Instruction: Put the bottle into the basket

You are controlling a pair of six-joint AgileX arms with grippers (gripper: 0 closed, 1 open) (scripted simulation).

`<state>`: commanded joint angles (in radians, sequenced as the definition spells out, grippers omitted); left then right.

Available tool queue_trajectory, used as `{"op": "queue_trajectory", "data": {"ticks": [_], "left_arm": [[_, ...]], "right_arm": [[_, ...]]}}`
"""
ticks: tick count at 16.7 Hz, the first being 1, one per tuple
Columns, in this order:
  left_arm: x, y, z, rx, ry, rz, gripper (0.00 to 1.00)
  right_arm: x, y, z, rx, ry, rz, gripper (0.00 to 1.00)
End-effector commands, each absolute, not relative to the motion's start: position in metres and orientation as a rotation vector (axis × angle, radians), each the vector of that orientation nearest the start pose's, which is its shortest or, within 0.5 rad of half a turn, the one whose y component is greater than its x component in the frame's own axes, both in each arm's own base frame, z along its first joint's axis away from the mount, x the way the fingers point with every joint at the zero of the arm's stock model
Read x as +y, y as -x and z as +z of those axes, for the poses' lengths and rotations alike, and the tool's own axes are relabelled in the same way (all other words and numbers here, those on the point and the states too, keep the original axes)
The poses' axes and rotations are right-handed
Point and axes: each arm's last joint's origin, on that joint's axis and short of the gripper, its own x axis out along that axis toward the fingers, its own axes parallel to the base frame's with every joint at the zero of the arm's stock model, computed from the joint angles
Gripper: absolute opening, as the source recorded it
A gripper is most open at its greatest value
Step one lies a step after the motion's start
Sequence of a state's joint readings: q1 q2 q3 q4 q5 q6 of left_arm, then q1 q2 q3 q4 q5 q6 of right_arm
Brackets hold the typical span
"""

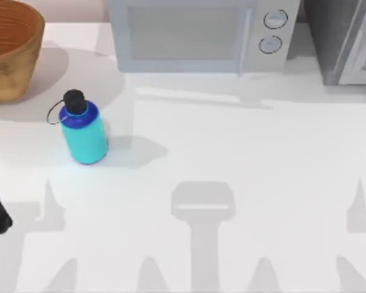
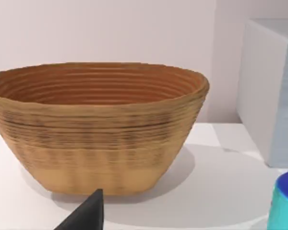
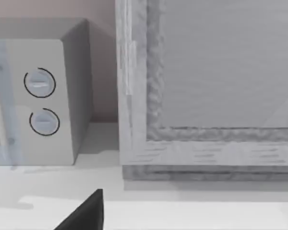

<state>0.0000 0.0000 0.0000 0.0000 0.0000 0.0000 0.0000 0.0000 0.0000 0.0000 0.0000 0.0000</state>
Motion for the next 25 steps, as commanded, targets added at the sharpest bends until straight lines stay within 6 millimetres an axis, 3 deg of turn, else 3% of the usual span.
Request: {"op": "queue_trajectory", "data": {"ticks": [4,8,12,15,18,21,25], "left_arm": [[-0.002,-0.107,0.164,-0.009,-0.002,-0.022,1.0],[-0.004,-0.118,0.18,-0.029,-0.016,-0.12,1.0],[-0.003,-0.148,0.193,-0.013,-0.037,-0.25,1.0],[0.001,-0.181,0.191,0.016,-0.05,-0.357,1.0],[0.009,-0.218,0.174,0.048,-0.055,-0.467,1.0],[0.017,-0.248,0.142,0.076,-0.053,-0.576,1.0],[0.026,-0.271,0.093,0.098,-0.042,-0.701,1.0]], "right_arm": [[-0.001,-0.106,0.16,0.0,0.0,0.0,1.0],[-0.001,-0.106,0.16,0.0,0.0,0.0,1.0],[-0.001,-0.106,0.16,0.0,0.0,0.0,1.0],[-0.001,-0.106,0.16,0.0,0.0,0.0,1.0],[-0.001,-0.106,0.16,0.0,0.0,0.0,1.0],[-0.001,-0.106,0.16,0.0,0.0,0.0,1.0],[-0.001,-0.106,0.16,0.0,0.0,0.0,1.0]]}}
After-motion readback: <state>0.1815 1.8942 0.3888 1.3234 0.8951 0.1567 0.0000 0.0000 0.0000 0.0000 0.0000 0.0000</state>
